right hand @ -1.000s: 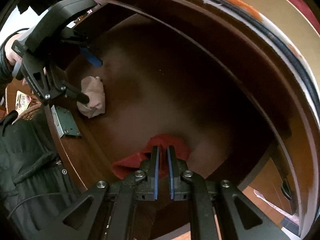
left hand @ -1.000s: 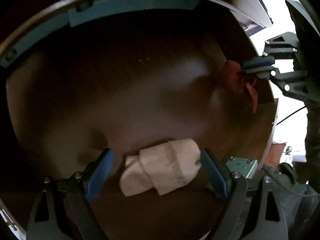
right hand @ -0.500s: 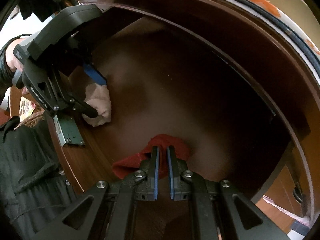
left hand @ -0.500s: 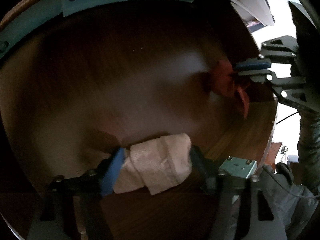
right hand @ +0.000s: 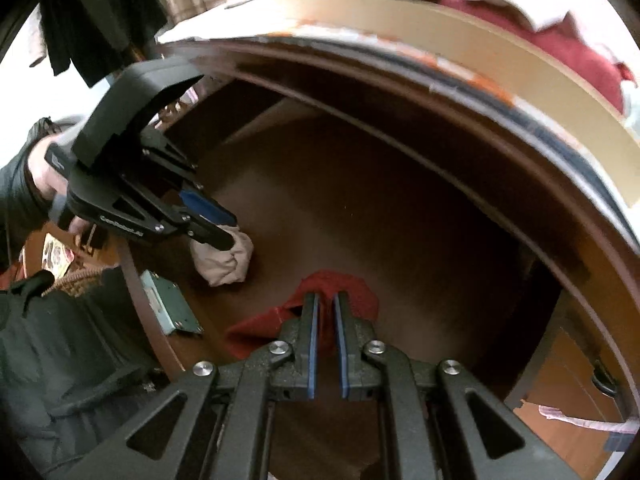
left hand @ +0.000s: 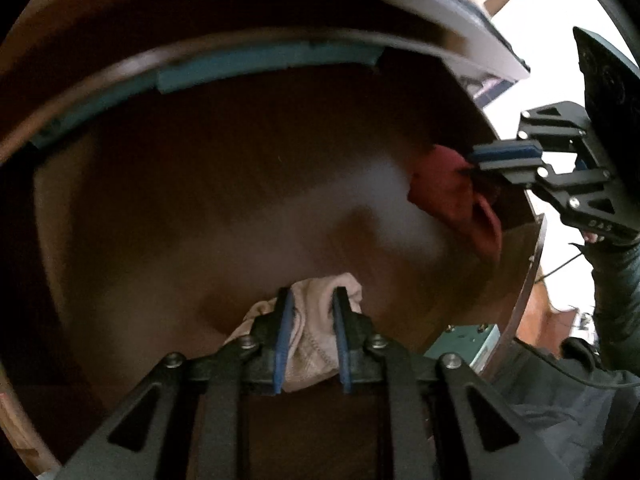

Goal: Take underwear out of drawer
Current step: 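Lift both held garments out of the drawer over the cardboard tray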

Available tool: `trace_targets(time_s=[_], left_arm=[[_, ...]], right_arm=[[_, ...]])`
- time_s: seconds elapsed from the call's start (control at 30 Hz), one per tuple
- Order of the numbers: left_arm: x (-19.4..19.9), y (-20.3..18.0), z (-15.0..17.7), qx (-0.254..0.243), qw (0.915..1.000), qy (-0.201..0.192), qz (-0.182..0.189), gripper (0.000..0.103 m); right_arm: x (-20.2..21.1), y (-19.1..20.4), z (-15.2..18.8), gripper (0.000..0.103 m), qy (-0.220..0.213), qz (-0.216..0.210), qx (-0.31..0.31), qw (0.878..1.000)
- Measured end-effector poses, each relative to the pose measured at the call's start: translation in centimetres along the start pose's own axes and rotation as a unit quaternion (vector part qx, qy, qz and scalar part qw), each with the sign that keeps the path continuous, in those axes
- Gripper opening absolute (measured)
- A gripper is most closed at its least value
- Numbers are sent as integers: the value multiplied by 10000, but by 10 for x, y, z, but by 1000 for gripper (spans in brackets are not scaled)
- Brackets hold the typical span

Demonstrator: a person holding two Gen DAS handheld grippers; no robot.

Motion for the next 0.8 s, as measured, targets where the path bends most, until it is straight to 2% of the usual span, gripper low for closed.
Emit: trace_targets(time_s=[0.17, 0.33, 0.53, 0.8], left_arm=[[27, -10, -3, -86, 9961, -668, -563, 17], [50, -25, -2, -234, 9843, -1264, -1207, 17], [64, -32, -5, -386, 9712, -1641, -1683, 17], [89, -32, -3, -462, 9621, -1877, -1924, 17]], right_arm=[[27, 1, 5, 9, -383, 9, -31, 9993], [46, 2, 11, 9, -711, 1, -58, 9975], [61, 4, 19, 9, -993, -9, -23, 9951], [85, 14, 24, 9, -1339, -27, 11, 9910]])
Point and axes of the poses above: each gripper's, at about its wrist camera, not at the fingertips, and x roughly against the way its jaws point, y to its left, z to its underside, the point moved 2 cm from there along -x, roughly the way its jaws point, and after that the axes turned 11 degrees about y, right-handed, at the moved point
